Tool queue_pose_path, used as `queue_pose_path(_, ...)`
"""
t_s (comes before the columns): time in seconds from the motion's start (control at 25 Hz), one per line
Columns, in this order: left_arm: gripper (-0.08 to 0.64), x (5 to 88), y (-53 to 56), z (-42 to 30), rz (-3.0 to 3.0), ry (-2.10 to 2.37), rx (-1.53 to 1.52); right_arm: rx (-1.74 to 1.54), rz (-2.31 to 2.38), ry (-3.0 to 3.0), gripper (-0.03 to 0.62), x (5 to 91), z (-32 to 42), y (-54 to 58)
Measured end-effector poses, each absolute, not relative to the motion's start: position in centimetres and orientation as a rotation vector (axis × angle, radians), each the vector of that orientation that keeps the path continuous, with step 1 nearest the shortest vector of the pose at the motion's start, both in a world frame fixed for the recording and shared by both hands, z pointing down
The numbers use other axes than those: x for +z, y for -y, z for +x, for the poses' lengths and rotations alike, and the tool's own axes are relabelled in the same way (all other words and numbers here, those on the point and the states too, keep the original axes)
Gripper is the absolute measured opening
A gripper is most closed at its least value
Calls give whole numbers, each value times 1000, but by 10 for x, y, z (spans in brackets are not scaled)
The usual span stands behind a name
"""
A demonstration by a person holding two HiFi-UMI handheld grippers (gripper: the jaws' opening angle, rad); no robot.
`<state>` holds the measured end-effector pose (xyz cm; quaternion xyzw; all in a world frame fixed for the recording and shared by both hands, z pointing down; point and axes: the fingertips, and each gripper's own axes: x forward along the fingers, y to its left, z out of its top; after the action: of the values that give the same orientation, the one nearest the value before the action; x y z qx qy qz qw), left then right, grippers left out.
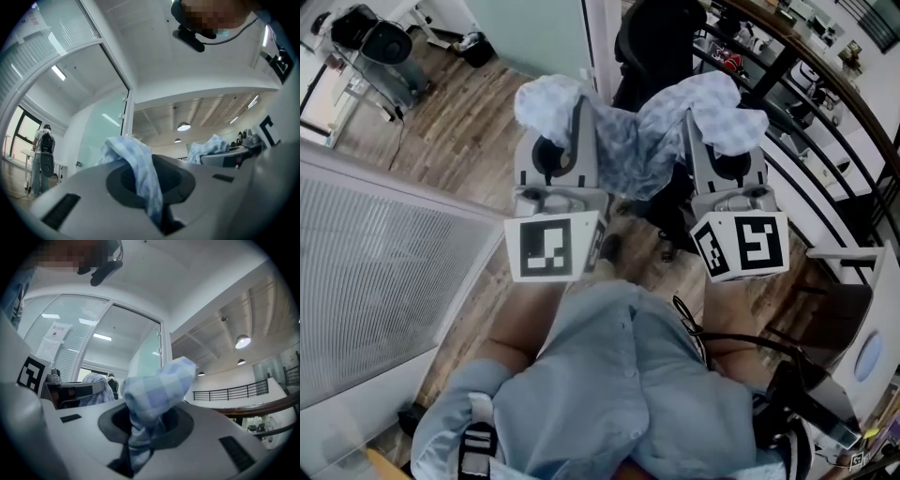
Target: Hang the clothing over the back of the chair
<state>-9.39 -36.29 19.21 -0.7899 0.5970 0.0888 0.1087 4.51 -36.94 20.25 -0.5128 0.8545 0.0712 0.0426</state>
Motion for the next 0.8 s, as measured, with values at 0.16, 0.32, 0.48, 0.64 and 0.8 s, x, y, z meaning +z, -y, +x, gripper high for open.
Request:
queue_pose_path(0.16, 37, 163, 391, -111, -2316, -1723, 324, 258, -1508, -2611, 77, 172, 26, 393)
queue_pose_path(0.32, 37, 138, 414, -119, -2331, -1679, 401, 310, -1480, -2601, 77, 145, 14, 416)
queue_pose_path(0.48, 37, 100, 446, -120, -2334, -1624, 437, 350, -1468, -2583, 77, 110, 3, 447)
queue_pose_path(0.64, 37, 75, 472, -117, -2323, -1556, 466, 426, -1466, -2552, 77, 86, -2, 471)
queue_pose_path(0.8, 37, 52, 500, -119, -2305, -1518, 488, 472, -1480, -2511, 77, 65, -2, 497)
